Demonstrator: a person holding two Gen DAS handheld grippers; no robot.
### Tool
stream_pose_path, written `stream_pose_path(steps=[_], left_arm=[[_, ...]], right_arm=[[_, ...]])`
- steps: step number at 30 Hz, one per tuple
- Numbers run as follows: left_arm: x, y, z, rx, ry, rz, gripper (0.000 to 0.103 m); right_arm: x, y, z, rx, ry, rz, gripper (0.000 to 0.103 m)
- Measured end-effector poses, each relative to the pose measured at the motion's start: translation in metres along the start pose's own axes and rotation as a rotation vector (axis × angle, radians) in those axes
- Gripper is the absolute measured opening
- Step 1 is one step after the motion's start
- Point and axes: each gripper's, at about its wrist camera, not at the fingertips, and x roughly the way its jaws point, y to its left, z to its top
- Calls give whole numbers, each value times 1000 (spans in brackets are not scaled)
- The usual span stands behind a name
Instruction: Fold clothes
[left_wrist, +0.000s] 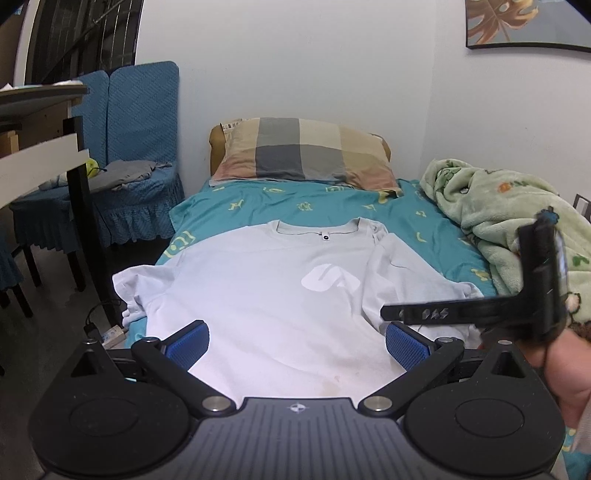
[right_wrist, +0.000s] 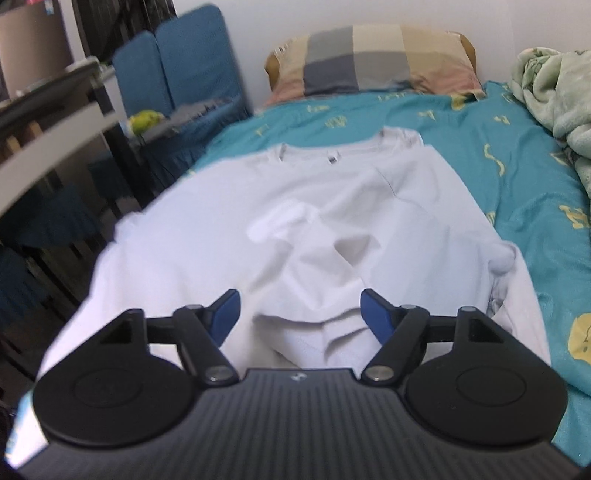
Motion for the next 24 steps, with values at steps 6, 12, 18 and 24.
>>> stream_pose_path(steps=[6,12,18,24], left_arm=[[8,5,-4,-12,22,10,103],[8,10,-5,-28,31,27,103],[6,14,-6,-40,45,39,103],[16,13,-9,-34,79,67,103]], right_arm=[[19,-5,-6,-21,42,-55,21],[-8,-26,25,42,-65,-112,5],[-46,-88,93,130,-267,-259,5],[-40,-181,104,215,-323,-496,5]])
